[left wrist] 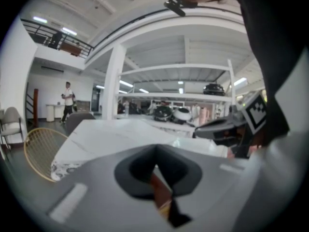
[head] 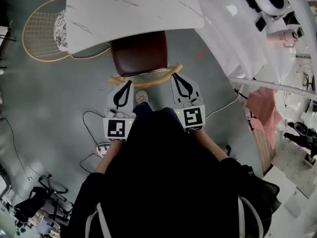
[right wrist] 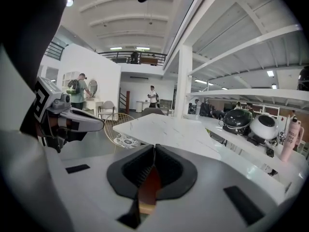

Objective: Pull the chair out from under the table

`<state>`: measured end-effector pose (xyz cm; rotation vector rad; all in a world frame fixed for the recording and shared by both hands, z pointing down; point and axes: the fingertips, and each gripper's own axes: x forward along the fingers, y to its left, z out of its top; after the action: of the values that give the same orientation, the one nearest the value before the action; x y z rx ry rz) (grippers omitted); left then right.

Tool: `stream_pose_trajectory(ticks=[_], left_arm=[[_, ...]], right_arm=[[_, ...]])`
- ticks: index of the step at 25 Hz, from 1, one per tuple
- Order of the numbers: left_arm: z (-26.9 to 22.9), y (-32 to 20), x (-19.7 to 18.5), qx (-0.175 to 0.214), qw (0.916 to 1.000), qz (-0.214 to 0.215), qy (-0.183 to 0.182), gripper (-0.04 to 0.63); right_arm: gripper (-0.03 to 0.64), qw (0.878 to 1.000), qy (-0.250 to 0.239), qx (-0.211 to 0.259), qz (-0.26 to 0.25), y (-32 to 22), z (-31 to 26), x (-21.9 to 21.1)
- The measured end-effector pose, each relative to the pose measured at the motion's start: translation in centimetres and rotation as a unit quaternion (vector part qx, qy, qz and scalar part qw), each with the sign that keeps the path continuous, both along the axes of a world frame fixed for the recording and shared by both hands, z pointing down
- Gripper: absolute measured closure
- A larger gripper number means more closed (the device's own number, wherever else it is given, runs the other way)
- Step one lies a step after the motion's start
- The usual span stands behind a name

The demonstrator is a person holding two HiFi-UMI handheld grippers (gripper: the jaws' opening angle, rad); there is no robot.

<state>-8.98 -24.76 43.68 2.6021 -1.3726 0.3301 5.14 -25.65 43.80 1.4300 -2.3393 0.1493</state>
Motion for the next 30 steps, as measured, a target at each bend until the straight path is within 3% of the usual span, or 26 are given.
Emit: stream_pose_trajectory(ticks=[8,14,22,27,30], left_arm=[[3.1,-0.6,-0.6,-0.037,0.9993,0.004,-0.008,0.588],[5.3,0.0,-0.4,-0.065,0.9971,0.021,-0.035,0.588],[9.5,1.4,-0.7,-0.106,0.9898,0.053,-0.079,0.583],[12.8,2.5,-1.0,-0.141,0.9802,0.087,-0.109,0.477],[14.6,3.6,-1.1,-0.154,0.9699,0.119,-0.146,0.389]], right_arm=[[0.594,0.999,0.016,-0.04,-0.024,0.0,3.2,-0.3],[0.592,0.995,0.037,-0.073,-0.055,0.4,5.3,-0.6],[0.592,0.98,0.098,-0.124,-0.124,1.8,10.0,-0.8],[0.589,0.966,0.141,-0.146,-0.161,2.8,12.7,-0.5],[0.489,0.954,0.162,-0.168,-0.189,3.6,14.4,-0.5]])
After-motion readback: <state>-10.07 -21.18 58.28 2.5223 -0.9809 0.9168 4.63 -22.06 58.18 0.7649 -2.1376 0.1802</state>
